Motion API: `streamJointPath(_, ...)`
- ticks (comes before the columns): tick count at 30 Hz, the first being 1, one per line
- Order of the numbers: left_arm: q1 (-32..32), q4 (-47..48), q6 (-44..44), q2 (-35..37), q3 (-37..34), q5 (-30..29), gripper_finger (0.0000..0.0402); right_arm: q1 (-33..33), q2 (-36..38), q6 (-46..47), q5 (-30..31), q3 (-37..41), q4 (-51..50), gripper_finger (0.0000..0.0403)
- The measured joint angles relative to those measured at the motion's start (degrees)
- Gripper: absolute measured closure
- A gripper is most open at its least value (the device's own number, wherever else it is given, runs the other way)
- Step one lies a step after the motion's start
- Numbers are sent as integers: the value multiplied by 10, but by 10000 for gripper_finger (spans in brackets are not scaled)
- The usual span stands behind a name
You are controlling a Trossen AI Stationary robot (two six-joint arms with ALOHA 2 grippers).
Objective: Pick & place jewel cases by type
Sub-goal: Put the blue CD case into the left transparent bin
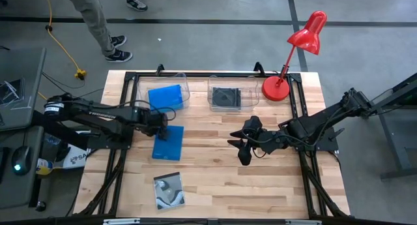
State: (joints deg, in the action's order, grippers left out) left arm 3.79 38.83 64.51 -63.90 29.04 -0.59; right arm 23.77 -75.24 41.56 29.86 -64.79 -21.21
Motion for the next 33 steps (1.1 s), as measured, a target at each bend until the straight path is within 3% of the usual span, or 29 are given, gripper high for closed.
streamJointPath(8, -33, -50, 20, -26, 0, -4, 154, 0, 0, 9, -2, 0, -11, 261)
streamJointPath(16, -62, -96, 36, -72, 2, -3, 154, 0, 0, 105, 2, 0, -69, 261)
streamJointPath(33, -65, -130, 33, -76, 2, -8, 153, 0, -40, 140, -4, 0, -73, 261)
